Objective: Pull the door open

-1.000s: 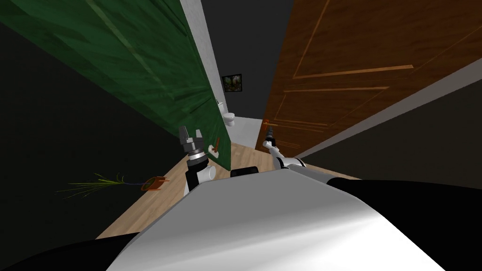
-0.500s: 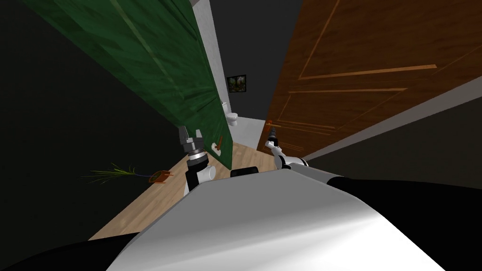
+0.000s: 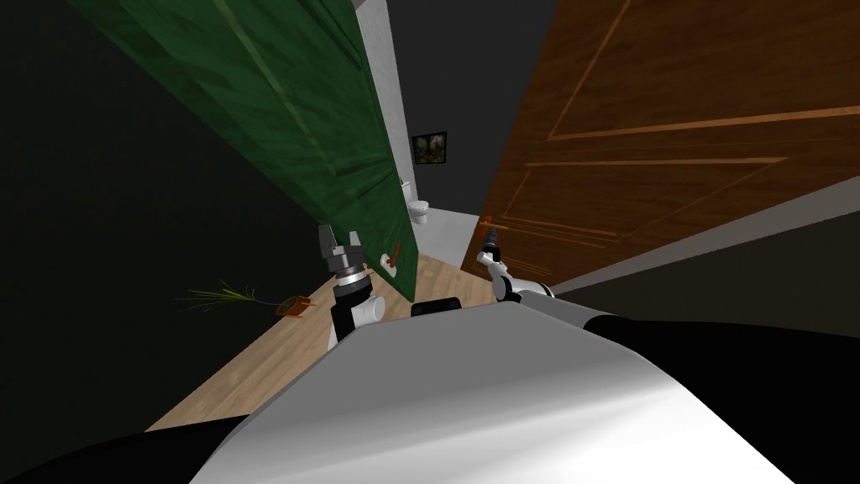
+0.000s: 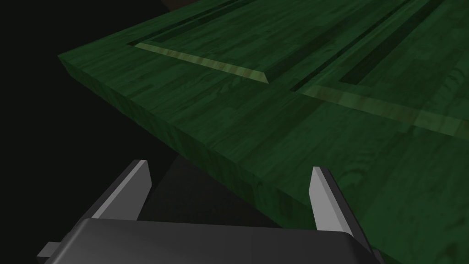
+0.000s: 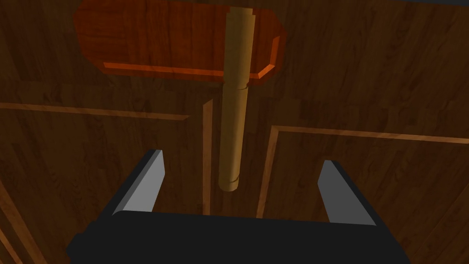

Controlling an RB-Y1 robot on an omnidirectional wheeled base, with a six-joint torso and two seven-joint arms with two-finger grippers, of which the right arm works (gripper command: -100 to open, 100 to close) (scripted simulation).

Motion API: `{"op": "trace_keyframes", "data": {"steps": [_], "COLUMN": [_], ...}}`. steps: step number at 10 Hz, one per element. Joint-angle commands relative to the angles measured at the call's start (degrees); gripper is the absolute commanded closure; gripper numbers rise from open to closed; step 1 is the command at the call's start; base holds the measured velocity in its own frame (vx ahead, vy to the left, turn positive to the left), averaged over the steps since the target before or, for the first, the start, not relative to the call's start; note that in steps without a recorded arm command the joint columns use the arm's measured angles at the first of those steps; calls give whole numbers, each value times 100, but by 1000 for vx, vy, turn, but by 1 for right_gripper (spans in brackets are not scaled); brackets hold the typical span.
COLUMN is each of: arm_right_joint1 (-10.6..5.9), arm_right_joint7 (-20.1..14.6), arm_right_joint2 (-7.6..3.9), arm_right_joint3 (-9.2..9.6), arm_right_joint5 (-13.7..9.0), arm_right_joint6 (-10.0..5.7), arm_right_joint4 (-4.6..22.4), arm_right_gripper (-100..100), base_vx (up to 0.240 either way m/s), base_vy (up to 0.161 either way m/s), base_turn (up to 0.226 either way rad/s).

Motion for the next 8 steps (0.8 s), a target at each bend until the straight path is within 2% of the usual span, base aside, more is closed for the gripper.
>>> {"op": "trace_keyframes", "data": {"steps": [1, 5, 6, 8], "arm_right_joint1": [-7, -30, -40, -54], "arm_right_joint7": [-127, -381, -496, -645], "arm_right_joint2": [-56, -178, -233, -306], "arm_right_joint3": [-161, -546, -720, -946], "arm_right_joint5": [171, 565, 743, 975], "arm_right_joint6": [-12, -24, -30, -38], "arm_right_joint4": [65, 207, 271, 354], "arm_right_gripper": [-100, -100, -100, -100], "base_vx": [23, 35, 70, 78], "base_vy": [-12, -21, -41, -58], "base_turn": [83, 93, 127, 75]}}
